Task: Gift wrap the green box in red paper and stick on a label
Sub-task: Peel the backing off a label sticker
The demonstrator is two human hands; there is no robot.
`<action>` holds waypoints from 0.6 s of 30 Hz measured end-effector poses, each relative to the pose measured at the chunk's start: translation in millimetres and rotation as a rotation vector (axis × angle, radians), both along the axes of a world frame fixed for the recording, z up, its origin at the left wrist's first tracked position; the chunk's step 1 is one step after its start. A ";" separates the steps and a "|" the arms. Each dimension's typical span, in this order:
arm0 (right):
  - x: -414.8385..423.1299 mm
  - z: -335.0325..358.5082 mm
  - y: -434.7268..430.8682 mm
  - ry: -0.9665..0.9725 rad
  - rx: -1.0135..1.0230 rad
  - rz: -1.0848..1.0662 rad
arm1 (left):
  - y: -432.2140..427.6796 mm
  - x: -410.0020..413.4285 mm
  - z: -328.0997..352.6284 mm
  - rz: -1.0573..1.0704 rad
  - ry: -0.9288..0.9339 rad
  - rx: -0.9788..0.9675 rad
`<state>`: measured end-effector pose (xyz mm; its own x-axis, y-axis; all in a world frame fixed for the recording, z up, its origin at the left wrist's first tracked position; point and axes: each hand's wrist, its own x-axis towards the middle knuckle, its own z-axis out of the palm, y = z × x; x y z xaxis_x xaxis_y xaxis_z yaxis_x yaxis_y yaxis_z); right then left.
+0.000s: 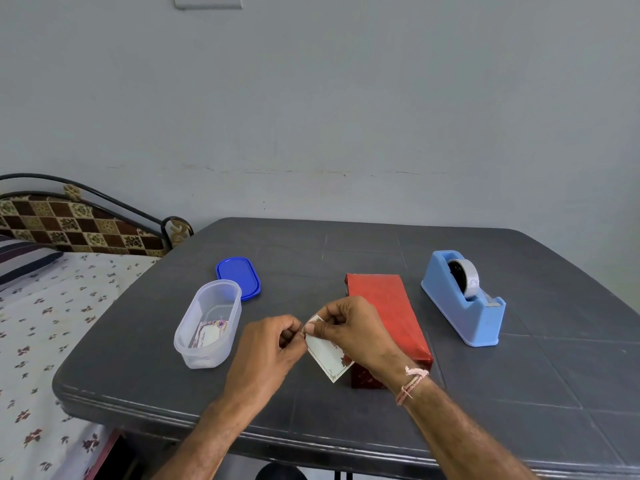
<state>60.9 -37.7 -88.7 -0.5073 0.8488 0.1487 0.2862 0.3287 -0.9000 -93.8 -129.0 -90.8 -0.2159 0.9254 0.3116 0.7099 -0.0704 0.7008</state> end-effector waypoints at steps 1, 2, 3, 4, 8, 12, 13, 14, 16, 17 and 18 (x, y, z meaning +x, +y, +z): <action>0.0 -0.3 0.5 0.000 -0.007 0.002 | -0.2 0.4 -0.1 -0.002 -0.002 0.003; -0.1 -0.6 0.8 0.000 -0.011 0.005 | -0.3 0.5 -0.3 -0.004 0.002 0.005; -0.1 -1.2 1.4 -0.003 -0.007 0.007 | -0.4 0.5 -0.8 -0.003 0.008 0.005; -0.2 -1.5 1.8 -0.005 -0.002 0.010 | -0.8 0.5 -0.9 -0.001 0.016 0.004; -1.3 -3.6 3.6 -0.011 0.005 0.017 | -0.7 -0.5 -3.0 0.011 0.053 0.007; -0.8 -4.7 6.1 -0.008 -0.003 0.023 | -0.4 -4.4 -3.9 -0.034 -0.034 -0.013; -0.2 -5.1 7.0 -0.004 -0.011 0.022 | 0.0 -7.1 -4.4 -0.059 -0.102 -0.029; 0.7 -5.2 7.8 -0.002 -0.021 0.020 | 0.4 -9.7 -4.5 -0.082 -0.177 -0.046; 2.0 -5.4 9.2 0.001 -0.032 0.017 | 1.5 -14.7 -5.1 -0.110 -0.303 -0.076; 1.9 -5.5 9.5 0.001 -0.032 0.019 | 1.7 -16.6 -4.9 -0.116 -0.335 -0.084; 1.7 -5.5 9.8 -0.001 -0.029 0.020 | 1.9 -18.0 -4.7 -0.119 -0.349 -0.090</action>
